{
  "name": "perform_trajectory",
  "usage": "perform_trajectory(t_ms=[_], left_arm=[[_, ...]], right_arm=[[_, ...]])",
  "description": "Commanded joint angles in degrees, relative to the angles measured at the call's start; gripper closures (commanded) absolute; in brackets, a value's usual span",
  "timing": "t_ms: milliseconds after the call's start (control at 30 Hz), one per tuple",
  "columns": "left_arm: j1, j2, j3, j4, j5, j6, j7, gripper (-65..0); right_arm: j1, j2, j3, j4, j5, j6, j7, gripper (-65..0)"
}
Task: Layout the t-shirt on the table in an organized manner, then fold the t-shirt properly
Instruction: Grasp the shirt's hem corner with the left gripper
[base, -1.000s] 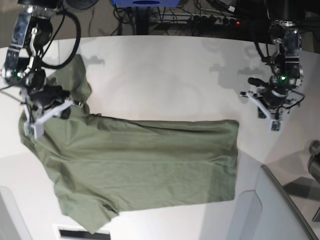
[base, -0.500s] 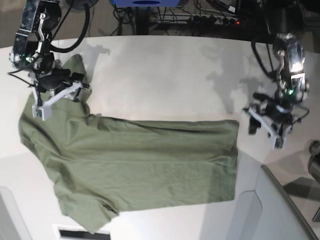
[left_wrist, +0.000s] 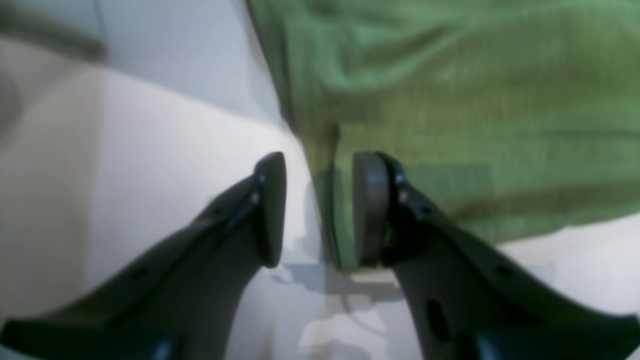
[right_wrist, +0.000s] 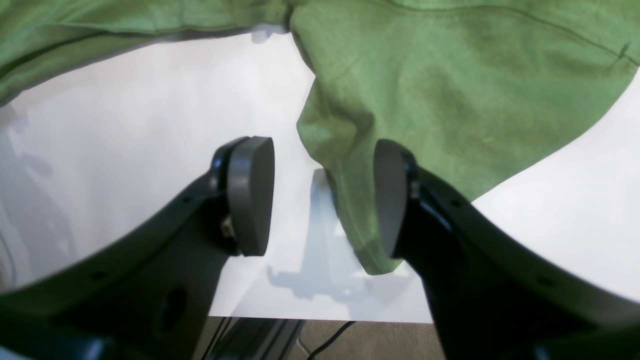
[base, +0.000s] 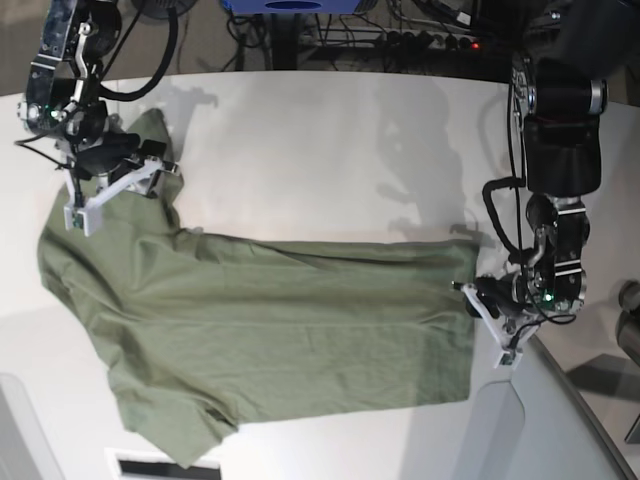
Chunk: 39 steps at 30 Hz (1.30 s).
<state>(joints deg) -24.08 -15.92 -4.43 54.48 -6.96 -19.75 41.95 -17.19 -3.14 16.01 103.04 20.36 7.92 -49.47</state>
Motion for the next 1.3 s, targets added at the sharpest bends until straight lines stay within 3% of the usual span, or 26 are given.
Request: perform_trajectory(t_ms=[0,233,433,1033,1100,1267], left_arm=[[-1.1,-0.6,-0.5,0.1,-0.2,0.1,-0.7,-18.9],[-1.0,-0.8,-0.4,-2.5,-0.2,0.1,-3.2,-21.1],[-1.0,-0.9,-0.9,-3.3,-0.3,0.1,-3.5,-39.5],[-3.1,1.2,-0.3,-12.6,-0.3,0.1,-10.9,-39.3],[-3.1,1.5,-0.3,-12.6,-0.3,0.1,-10.9,-35.5],[-3.1,1.6,-0.3,-12.9,-0.3,0.1,-12.5,-13.2]], right_arm=[[0.2,0.3,0.0,1.0,0.4,0.2,0.9,-30.6],[0.2,0.3,0.0,1.0,0.4,0.2,1.1,-30.6],[0.2,0.3,0.0,1.0,0.4,0.2,1.1,-30.6],[0.2,0.5,0.0,1.0,0.4,0.2,1.3,-30.6],[0.3,0.5,0.0,1.0,0.4,0.2,1.3,-30.6],[0.4,0.5,0.0,1.0,0.4,0.2,1.3,-30.6]])
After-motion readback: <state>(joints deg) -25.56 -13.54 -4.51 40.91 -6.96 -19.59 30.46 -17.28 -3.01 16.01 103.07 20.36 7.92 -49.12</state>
